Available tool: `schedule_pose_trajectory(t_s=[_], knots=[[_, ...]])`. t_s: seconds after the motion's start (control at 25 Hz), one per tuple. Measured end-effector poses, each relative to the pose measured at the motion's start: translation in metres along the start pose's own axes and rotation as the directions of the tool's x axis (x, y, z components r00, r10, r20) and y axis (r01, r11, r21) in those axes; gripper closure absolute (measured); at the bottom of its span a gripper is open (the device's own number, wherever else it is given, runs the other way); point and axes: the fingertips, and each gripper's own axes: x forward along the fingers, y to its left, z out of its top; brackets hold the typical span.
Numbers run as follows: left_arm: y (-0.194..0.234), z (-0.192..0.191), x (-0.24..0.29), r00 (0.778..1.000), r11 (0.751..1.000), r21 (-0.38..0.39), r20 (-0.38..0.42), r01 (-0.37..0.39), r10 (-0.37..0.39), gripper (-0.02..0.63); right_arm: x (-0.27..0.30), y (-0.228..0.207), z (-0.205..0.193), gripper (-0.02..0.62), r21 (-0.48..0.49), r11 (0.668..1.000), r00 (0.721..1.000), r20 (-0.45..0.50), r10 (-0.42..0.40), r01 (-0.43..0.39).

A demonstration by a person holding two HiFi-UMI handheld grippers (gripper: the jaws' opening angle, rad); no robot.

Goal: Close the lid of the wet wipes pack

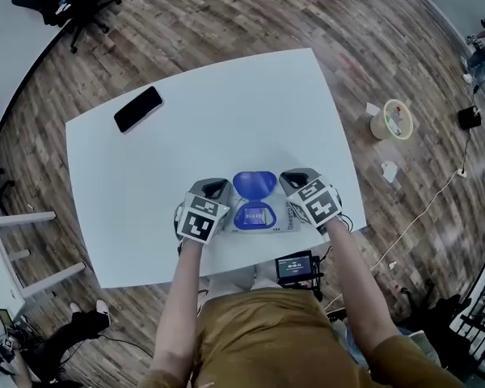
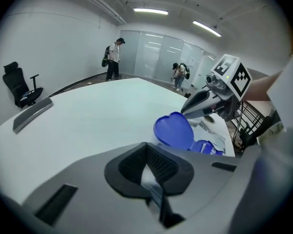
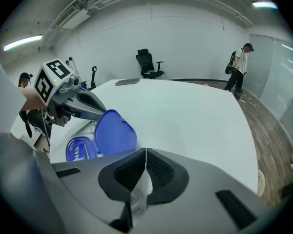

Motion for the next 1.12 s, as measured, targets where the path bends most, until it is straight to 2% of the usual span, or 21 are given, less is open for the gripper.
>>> schedule_pose_trajectory(t_s=[0.12,0.36,0.84,1.12], knots=[[-0.002,0.001,0.008,0.999,1.000,0.003,-0.014,0.030,-0.030,0.600,0.012,0.001,-0.002,0.583,0.017,0.999,0.999,-0.028,0.030,-0.029],[-0.010,0.011,0.007,0.993,0.994,-0.016,0.046,0.112,-0.111,0.600,0.009,0.016,-0.003,0.583,0.044,0.988,0.989,0.009,0.145,-0.146],[-0.026,0.013,-0.013,0.989,0.991,0.030,0.072,0.128,-0.130,0.600,-0.013,0.036,-0.010,0.584,-0.119,0.984,0.991,0.005,0.134,-0.133],[-0.032,0.011,-0.019,0.989,0.992,0.029,0.078,0.120,-0.122,0.600,-0.021,0.048,-0.017,0.583,-0.137,0.982,0.992,0.004,0.129,-0.127]])
